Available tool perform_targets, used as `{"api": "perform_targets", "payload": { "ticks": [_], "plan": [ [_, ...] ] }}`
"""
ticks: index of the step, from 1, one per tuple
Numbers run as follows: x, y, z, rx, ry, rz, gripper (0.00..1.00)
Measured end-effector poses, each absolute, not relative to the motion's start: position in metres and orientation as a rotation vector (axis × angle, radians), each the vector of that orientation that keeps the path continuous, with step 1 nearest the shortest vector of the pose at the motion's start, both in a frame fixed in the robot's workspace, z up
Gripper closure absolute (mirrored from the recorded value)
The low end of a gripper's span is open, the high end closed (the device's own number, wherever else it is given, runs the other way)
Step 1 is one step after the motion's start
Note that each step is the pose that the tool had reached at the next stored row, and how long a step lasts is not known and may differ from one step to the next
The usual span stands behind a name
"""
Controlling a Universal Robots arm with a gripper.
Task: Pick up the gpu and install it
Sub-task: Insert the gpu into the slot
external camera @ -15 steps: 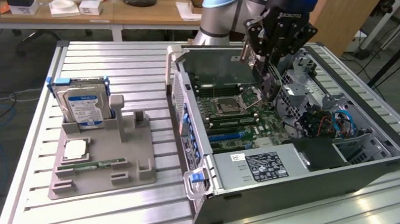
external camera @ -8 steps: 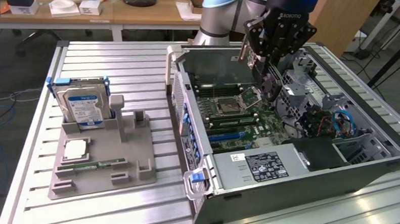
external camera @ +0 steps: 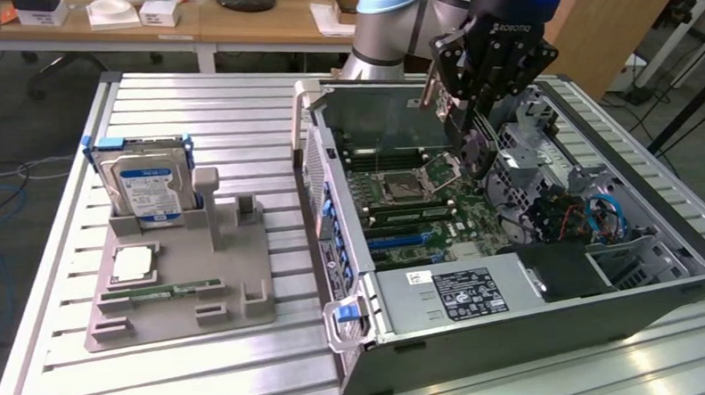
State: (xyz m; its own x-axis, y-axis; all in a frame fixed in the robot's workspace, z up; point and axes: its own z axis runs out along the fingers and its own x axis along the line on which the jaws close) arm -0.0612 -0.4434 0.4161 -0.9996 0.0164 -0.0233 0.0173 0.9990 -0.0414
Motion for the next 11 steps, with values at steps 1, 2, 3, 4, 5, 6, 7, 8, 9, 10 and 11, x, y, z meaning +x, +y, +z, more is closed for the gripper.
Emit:
{"api": "perform_targets", "payload": {
  "ticks": [1,2,3,4,5,6,7,8,9,10,11],
  "plan": [
    [-0.0612,-0.4435,0.4161,0.026,3.118,-0.065,0.74],
    [-0.0612,-0.4435,0.4161,0.026,3.118,-0.065,0.74],
    [-0.0612,-0.4435,0.4161,0.026,3.118,-0.065,0.74],
    [-0.0612,-0.4435,0.4161,0.026,3.118,-0.065,0.74],
    [-0.0612,-0.4435,0.4161,0.026,3.118,-0.065,0.74],
    [-0.0612,-0.4435,0.4161,0.026,3.118,-0.065,0.74],
    [-0.0612,-0.4435,0.4161,0.026,3.118,-0.065,0.74],
    [-0.0612,-0.4435,0.4161,0.026,3.118,-0.065,0.74],
    [-0.0612,-0.4435,0.4161,0.026,3.118,-0.065,0.74],
    [-0.0612,-0.4435,0.4161,0.026,3.118,-0.065,0.74],
    [-0.0612,-0.4435,0.4161,0.026,3.118,-0.065,0.74]
  ]
}}
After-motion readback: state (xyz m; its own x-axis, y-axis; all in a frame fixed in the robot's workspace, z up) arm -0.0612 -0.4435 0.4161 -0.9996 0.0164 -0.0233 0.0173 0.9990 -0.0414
